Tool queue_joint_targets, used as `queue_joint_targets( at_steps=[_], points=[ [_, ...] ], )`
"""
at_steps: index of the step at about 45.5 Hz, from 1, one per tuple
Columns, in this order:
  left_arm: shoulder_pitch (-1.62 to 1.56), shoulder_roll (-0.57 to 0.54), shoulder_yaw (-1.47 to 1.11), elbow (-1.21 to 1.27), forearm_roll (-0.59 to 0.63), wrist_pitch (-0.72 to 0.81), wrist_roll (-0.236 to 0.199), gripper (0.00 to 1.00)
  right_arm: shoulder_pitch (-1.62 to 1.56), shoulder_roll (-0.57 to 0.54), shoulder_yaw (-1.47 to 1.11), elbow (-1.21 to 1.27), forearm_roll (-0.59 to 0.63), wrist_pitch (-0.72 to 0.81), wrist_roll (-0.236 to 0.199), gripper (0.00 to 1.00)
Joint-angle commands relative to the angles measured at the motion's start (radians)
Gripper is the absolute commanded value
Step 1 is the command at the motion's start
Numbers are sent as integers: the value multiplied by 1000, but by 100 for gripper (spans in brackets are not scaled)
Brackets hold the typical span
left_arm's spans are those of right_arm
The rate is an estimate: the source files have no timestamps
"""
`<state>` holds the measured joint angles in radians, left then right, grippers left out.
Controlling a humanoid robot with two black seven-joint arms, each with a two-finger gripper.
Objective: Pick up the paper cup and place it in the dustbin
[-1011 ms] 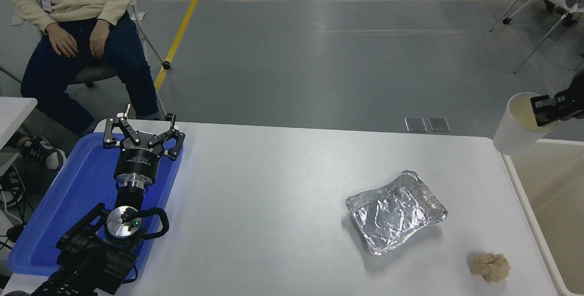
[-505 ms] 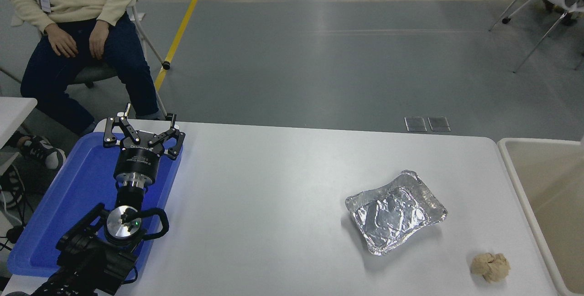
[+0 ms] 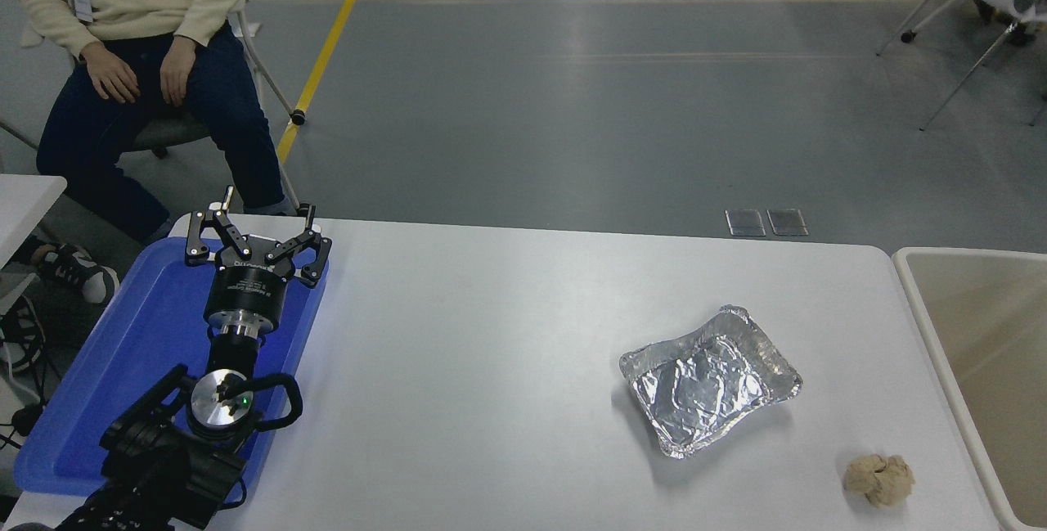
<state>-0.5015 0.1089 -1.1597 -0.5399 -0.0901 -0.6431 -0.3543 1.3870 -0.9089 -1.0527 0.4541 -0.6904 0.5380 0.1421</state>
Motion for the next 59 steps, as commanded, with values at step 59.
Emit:
queue_joint_targets(
  at_steps=[59],
  points=[
    [0,-2,0,0,-2,0,-2,100,-701,338,387,-344,209,-184,5,0]
  ],
)
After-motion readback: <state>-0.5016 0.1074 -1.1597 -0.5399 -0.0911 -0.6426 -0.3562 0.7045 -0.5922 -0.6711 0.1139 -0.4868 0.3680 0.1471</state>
